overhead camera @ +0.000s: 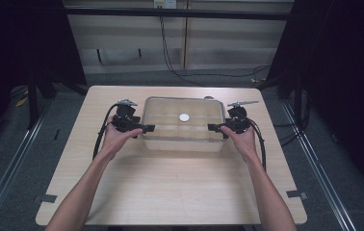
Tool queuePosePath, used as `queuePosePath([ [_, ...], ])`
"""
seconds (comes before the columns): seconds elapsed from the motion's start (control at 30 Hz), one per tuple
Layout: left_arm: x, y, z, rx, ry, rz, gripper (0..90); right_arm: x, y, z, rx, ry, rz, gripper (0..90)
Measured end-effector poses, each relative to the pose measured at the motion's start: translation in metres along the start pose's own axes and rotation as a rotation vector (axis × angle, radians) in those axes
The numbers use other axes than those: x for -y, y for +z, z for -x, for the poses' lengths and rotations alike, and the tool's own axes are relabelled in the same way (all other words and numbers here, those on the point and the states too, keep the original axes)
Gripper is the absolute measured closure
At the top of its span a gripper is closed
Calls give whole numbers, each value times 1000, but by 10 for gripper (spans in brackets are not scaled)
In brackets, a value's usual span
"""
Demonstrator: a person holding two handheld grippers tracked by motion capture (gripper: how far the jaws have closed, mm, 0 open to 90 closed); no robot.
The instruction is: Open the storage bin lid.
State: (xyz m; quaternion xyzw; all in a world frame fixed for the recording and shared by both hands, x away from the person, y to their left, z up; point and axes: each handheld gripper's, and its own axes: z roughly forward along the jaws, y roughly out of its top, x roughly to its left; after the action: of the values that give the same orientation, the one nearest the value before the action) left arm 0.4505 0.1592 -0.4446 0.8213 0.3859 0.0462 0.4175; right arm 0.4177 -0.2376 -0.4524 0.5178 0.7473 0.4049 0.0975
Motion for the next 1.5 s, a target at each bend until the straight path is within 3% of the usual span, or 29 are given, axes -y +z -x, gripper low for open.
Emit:
queuePosePath([
  [0.17,0,5,2,41,-16,-4,154,0,2,-1,5,11,0,76],
  [0.4,-2,4,4,24,-11,-8,174,-1,3,-1,15,12,-1,75],
  [0.57,-3,3,7,-16,5,14,197,1,4,-2,23,24,18,75],
  [0.8,-1,7,3,22,-15,14,178,3,4,-3,32,23,44,76],
  [0.97,-2,6,5,11,4,15,182,3,4,-4,38,36,40,75],
  [1.13,3,4,7,8,-12,53,208,2,3,-3,38,44,43,99],
  [1.5,6,0,5,15,-11,68,251,5,1,-2,33,86,76,139],
])
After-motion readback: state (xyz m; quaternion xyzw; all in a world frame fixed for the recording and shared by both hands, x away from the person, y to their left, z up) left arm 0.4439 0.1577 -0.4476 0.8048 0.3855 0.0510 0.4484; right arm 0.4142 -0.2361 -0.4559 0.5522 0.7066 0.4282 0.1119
